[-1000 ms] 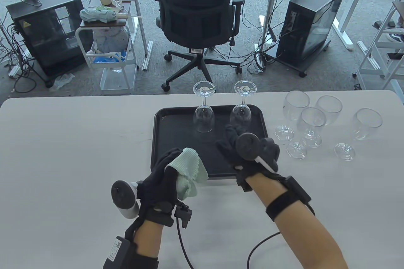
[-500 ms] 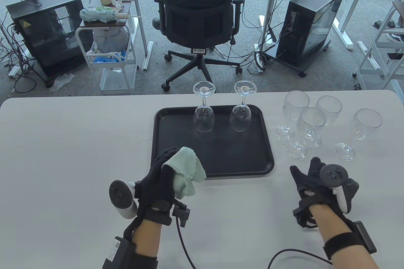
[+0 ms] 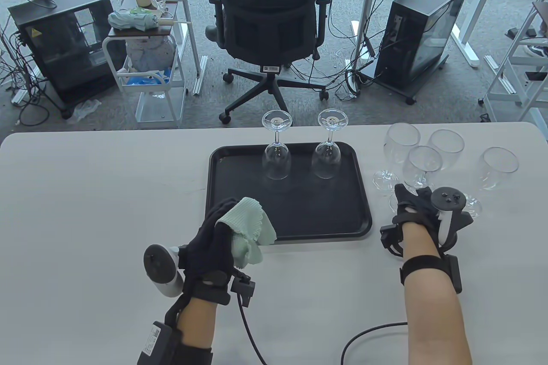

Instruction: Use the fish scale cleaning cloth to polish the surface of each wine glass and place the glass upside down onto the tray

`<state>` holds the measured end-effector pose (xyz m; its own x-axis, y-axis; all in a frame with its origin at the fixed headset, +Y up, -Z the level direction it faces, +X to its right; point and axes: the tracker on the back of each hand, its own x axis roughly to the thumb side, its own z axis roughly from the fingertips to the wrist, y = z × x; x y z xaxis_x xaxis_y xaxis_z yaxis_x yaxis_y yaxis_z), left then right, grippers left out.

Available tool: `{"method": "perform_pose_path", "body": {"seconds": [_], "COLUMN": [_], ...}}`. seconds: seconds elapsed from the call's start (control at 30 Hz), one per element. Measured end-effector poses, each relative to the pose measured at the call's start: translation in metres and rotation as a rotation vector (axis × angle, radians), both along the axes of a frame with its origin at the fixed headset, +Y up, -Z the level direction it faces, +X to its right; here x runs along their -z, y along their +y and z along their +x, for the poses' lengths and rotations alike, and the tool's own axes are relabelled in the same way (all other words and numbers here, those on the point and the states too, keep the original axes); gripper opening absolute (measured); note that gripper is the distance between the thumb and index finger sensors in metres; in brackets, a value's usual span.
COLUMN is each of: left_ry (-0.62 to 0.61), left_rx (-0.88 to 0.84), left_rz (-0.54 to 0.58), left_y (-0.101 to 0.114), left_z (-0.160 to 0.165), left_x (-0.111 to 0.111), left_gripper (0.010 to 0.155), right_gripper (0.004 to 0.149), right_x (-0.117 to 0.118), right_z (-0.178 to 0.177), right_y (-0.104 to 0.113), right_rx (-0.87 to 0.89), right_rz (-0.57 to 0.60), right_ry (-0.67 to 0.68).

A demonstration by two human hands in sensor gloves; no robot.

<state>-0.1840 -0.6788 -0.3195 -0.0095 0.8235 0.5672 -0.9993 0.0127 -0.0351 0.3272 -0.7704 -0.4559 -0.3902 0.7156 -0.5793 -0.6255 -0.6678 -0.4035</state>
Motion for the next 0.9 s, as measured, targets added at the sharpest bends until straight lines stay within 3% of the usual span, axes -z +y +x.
{"method": "perform_pose_path", "body": {"seconds": [0.13,0.3,0.4,0.5,0.6,0.7,0.8,0.9], "left_ry": [-0.001,-0.003,-0.002,0.0,-0.003,-0.012,-0.016,-0.028], "left_rx": [-0.006,-0.006,-0.006,0.003,0.008,0.015,0.03,0.059], "left_rz": [-0.001,-0.003,-0.002,0.003,0.005,0.008,0.015,0.027], "left_y": [0.0,0.0,0.0,0.0,0.0,0.0,0.0,0.0], "left_z": [-0.001,0.0,0.0,0.002,0.005,0.008,0.012,0.02], "left_x": [0.0,0.0,0.0,-0.001,-0.001,-0.001,-0.003,-0.004], "left_gripper": [0.053,0.053,0.053,0.053,0.053,0.053,0.053,0.053], "right_gripper": [0.052,0.045,0.044,0.042,0.042,0.045,0.046,0.048], "right_x": [0.004,-0.007,-0.023,-0.045,-0.069,-0.102,-0.125,-0.136], "right_z": [0.0,0.003,0.01,0.014,-0.009,-0.061,-0.109,-0.147], "right_y": [-0.002,-0.002,0.002,0.016,0.048,0.07,0.076,0.079], "right_rx": [-0.016,0.024,0.018,-0.037,-0.491,-1.044,-1.141,-1.105], "right_rz": [0.002,0.044,0.1,0.249,0.401,0.529,0.551,0.527], "right_ry": [-0.018,0.008,0.071,0.214,0.532,0.823,0.966,0.997]}}
